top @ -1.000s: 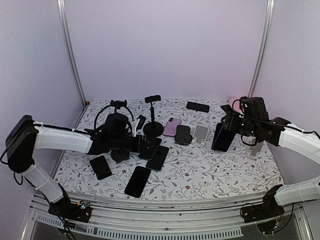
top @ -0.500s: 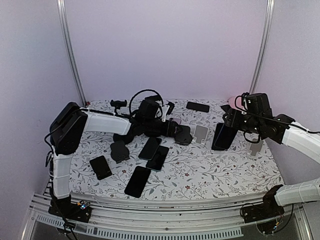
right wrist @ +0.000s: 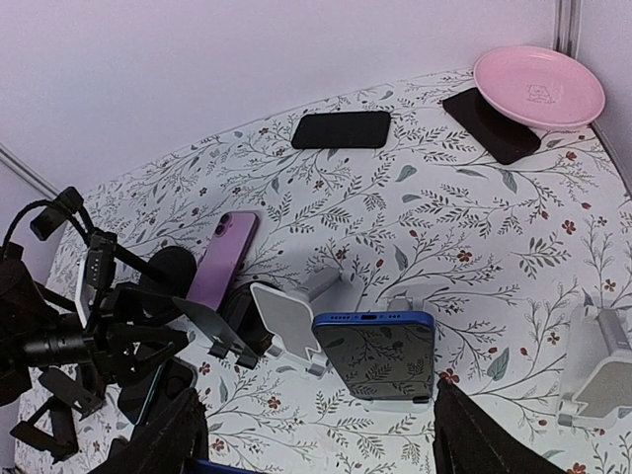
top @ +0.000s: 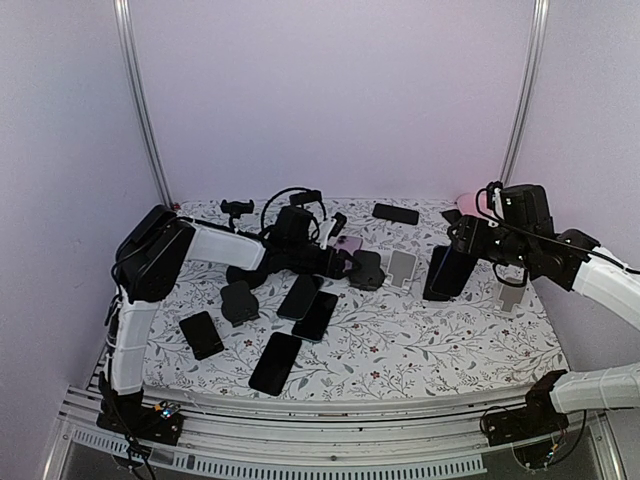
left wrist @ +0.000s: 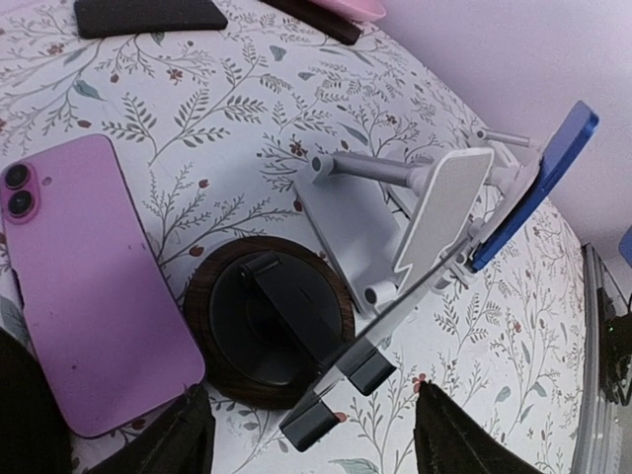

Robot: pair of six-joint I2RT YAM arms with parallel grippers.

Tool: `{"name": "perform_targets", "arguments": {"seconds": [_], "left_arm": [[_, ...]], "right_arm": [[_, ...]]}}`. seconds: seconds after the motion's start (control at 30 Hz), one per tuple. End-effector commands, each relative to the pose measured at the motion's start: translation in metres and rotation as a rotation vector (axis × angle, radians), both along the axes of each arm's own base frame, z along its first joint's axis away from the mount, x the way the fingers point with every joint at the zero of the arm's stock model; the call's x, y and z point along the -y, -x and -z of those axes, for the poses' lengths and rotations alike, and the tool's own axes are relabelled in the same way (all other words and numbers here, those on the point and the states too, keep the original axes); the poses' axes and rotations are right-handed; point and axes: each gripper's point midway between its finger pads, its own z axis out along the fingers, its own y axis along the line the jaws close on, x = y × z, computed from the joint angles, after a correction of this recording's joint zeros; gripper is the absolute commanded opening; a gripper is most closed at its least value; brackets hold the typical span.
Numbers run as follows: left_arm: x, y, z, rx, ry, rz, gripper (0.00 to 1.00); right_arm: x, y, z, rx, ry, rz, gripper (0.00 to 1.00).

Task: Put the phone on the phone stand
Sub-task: Pick up the phone stand from the center of the board.

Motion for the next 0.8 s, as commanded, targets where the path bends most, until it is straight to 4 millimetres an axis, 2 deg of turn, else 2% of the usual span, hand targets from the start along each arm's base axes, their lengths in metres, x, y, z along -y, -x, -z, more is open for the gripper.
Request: {"name": "perform_targets", "arguments": {"seconds": [0.0,0.2,0.37,0.47,0.7,0.77], "left_arm": [[0.007,0.002,-0.002,0.054,0.052,0.073,0.68],[0.009,-0.001,0.003,0.074,0.07,0.097,0.66],[0.014,0.006,0.005,0.094,0.101,0.157,0.59],[0.017,0.011,0.0,0.107,0.129,0.188,0.51],[0.023,0.018,-0.001,0.068,0.168,0.224,0.21],[0.022,0.022,0.0,0.06,0.178,0.226,0.15]], "right_arm": [[-0.001,0.001,-0.016,0.049,-0.029,-0.005,0.22],[-0.002,0.001,-0.011,0.039,-0.033,-0.008,0.22],[-0.002,0.001,-0.011,0.039,-0.032,-0.01,0.22],[-0.003,0.001,-0.008,0.033,-0.028,-0.012,0.22],[-0.003,0.002,-0.006,0.029,-0.029,-0.016,0.22],[-0.003,0.003,-0.006,0.029,-0.026,-0.018,0.22]]}}
